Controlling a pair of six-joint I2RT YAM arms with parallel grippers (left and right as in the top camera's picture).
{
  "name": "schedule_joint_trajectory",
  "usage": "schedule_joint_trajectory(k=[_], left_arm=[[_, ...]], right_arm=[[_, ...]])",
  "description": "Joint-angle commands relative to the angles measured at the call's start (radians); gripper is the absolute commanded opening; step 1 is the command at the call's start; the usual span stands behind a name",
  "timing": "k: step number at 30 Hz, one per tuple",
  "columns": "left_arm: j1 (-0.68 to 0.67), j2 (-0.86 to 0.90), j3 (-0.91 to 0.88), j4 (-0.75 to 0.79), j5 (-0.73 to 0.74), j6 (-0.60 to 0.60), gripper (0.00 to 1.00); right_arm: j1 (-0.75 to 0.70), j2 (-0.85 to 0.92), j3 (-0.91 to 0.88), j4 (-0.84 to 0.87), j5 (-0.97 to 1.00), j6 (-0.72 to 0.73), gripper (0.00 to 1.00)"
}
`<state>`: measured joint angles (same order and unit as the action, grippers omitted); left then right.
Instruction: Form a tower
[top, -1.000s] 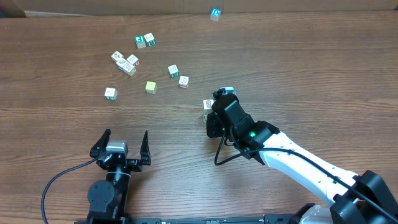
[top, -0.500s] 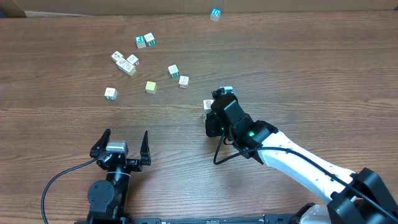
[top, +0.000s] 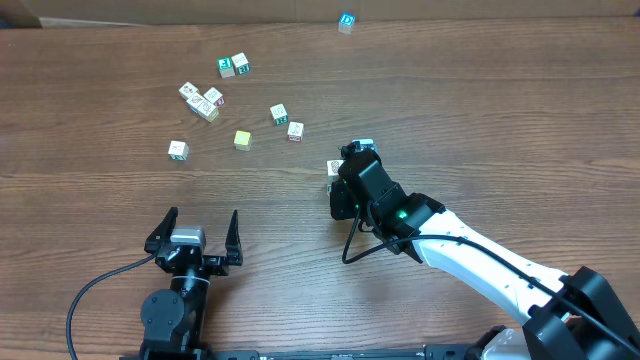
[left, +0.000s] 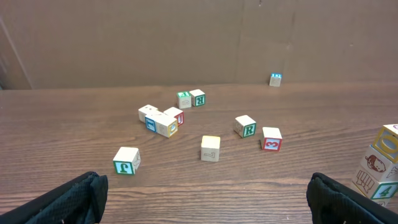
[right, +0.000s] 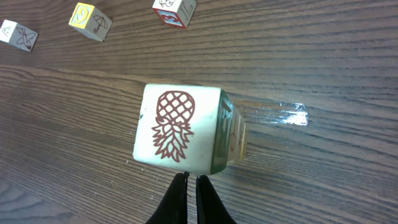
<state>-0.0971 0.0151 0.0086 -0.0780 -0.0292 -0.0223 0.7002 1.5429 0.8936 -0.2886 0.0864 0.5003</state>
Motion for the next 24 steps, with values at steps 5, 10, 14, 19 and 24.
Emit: schedule_joint_trajectory(k=[5,10,14,19,24], left_arm=[[0.007,-0.010,-0.003,0.002,0.008,0.016,0.99],[0.007,-0.010,-0.003,0.002,0.008,0.016,0.99],[0.007,-0.010,-0.003,0.003,0.008,0.016,0.99],[0.007,-0.010,-0.003,0.002,0.008,0.016,0.99],[0.007,-0.011,-0.003,0.002,0.008,0.016,0.99]], right_arm=[[-0.001,0.004,-0.007,0.006,0.017,-0.004,0.04],[-0.001,0.004,-0.006,0.011,0.018,-0.005,0.04],[-0.001,0.004,-0.007,0.023,0.019,-0.005,0.04],[-0.001,0.004,-0.006,0.023,0.025,-0.004,0.04],[-0.001,0.004,-0.006,0.022,0.025,-0.005,0.04]])
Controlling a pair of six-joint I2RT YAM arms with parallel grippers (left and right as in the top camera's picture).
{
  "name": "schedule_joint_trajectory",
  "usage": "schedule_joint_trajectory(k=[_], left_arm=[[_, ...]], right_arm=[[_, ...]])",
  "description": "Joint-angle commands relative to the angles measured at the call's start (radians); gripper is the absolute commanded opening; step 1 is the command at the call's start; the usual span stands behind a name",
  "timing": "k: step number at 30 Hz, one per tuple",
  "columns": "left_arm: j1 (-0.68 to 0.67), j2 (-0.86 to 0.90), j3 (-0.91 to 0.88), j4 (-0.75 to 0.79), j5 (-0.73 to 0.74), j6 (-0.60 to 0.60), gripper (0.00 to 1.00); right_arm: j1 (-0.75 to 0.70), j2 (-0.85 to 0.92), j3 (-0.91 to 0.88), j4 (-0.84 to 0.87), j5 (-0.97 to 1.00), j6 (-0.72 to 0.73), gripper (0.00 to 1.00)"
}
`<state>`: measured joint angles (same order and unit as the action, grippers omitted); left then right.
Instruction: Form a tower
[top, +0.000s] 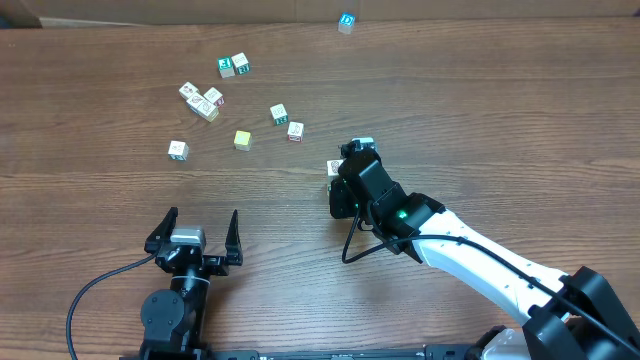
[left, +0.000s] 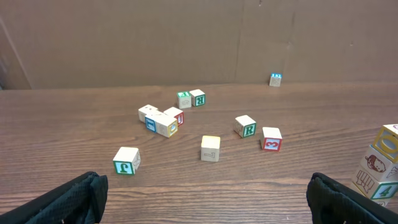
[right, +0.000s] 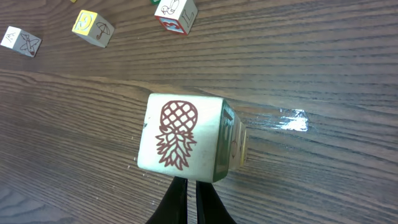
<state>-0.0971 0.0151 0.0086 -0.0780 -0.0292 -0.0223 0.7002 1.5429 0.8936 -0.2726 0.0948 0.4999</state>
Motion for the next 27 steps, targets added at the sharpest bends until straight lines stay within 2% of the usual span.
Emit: schedule_joint_trajectory(k=[1,27], left_arm=[[0.007,-0.010,-0.003,0.002,0.008,0.016,0.99],[0.007,-0.010,-0.003,0.002,0.008,0.016,1.00]], right_arm=[[-0.001,0.004,-0.006,0.006,0.017,-0.004,0.04],[-0.001,0.004,-0.007,0.007,0.029,-0.004,0.04]])
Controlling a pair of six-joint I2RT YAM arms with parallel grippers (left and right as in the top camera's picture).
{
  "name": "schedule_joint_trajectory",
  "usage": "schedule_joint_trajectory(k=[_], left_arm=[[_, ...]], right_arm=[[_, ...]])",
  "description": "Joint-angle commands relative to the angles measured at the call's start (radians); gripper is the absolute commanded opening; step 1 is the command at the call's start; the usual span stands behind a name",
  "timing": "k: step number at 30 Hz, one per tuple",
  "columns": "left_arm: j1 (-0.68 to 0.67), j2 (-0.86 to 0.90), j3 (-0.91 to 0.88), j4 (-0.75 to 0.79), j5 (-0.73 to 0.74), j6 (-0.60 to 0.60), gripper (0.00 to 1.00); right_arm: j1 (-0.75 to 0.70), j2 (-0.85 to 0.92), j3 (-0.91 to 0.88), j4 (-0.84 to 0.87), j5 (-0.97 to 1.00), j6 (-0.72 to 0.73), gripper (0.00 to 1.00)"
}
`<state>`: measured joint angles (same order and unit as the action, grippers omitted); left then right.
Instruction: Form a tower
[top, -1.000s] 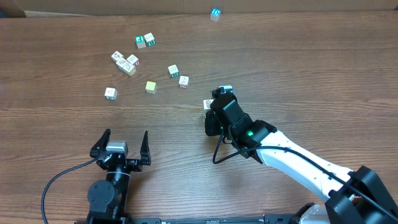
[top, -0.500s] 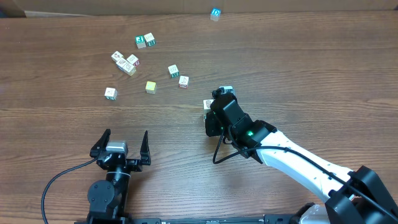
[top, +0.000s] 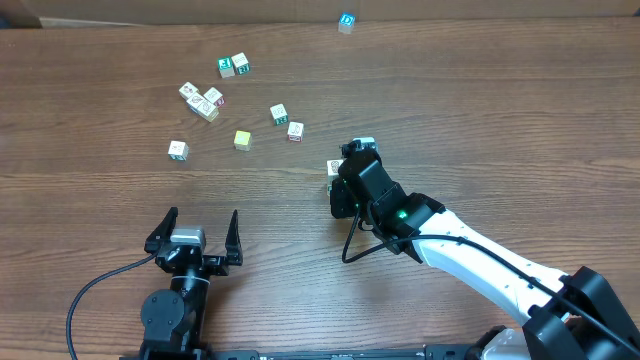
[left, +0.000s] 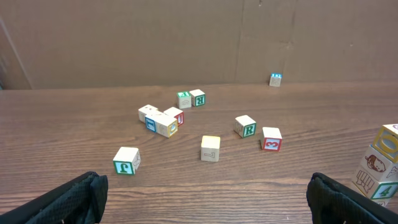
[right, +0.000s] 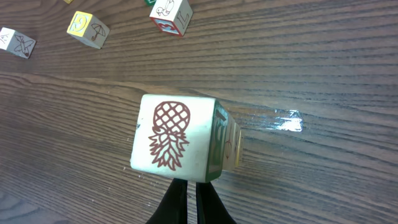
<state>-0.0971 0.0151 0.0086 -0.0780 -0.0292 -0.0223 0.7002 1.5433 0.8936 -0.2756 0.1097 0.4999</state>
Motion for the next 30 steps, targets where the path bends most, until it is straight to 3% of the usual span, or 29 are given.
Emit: schedule_joint_trajectory(k=[1,30], left_arm=[[0.007,-0.010,-0.003,0.002,0.008,0.016,0.99],[0.007,-0.010,-0.003,0.002,0.008,0.016,1.00]], right_arm=[[-0.001,0.004,-0.007,0.011,0.014,-0.004,0.04],[-0.002,0.004,-0.006,-0.074,0.059,0.054,0.04]])
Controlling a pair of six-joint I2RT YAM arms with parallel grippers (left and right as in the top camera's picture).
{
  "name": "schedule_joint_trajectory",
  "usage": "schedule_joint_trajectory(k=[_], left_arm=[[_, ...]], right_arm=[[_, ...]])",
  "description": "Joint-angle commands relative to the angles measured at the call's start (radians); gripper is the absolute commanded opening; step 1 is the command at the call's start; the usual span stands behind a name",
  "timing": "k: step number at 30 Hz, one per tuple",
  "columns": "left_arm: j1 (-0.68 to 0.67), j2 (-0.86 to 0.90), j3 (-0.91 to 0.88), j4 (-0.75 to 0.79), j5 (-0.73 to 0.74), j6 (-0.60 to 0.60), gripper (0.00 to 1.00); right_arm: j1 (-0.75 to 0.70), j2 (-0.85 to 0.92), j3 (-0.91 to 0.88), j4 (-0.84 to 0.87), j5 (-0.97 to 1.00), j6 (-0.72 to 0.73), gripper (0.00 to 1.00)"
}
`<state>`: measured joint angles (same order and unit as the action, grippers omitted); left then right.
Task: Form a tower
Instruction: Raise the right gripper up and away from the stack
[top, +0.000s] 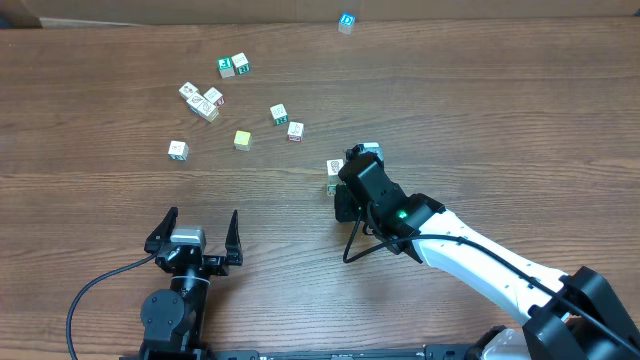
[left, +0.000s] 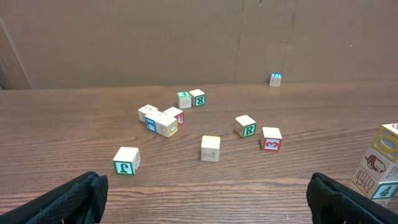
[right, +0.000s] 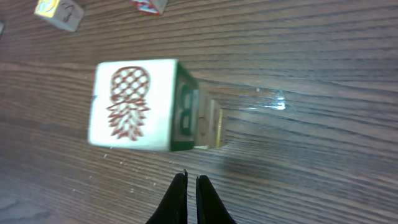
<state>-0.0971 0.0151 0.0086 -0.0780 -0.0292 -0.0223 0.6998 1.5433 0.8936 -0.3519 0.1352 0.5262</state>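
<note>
A tower of stacked letter blocks (left: 380, 163) stands right of the table's middle; three levels show at the right edge of the left wrist view. Its top face carries a brown pineapple (right: 130, 106), with a green B on the side. In the overhead view the tower (top: 335, 168) peeks out beside the right arm. My right gripper (right: 186, 178) is shut with nothing in it, above and just to the near side of the tower, not touching it. My left gripper (left: 205, 199) rests open at the near edge, far from the tower.
Several loose blocks lie scattered at the back left, among them a yellow one (top: 242, 139), a red-marked one (top: 295, 130) and a green-lettered one (left: 126, 160). A lone blue block (top: 346, 21) sits by the far cardboard wall (left: 186, 37).
My right gripper has shifted a little to the right and back from the tower; the pineapple block now sits further left in the wrist view, with its green side showing. The left arm is unmoved.
At every earlier moment my right gripper hovered shut directly over the pineapple block on top of the tower, drifting only slightly. The tower stayed standing and the loose blocks stayed put. By now the gripper has moved off to the side of it.
</note>
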Motion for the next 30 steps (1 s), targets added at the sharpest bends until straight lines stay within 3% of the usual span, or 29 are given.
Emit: schedule_joint_trajectory(k=[1,17,30], left_arm=[[0.007,-0.010,-0.003,0.002,0.008,0.016,1.00],[0.007,-0.010,-0.003,0.002,0.008,0.016,0.99],[0.007,-0.010,-0.003,0.002,0.008,0.016,1.00]], right_arm=[[-0.002,0.004,-0.006,0.002,0.033,0.027,0.04],[-0.002,0.004,-0.006,0.002,0.066,0.029,0.04],[-0.066,0.004,-0.006,-0.010,0.118,0.115,0.04]])
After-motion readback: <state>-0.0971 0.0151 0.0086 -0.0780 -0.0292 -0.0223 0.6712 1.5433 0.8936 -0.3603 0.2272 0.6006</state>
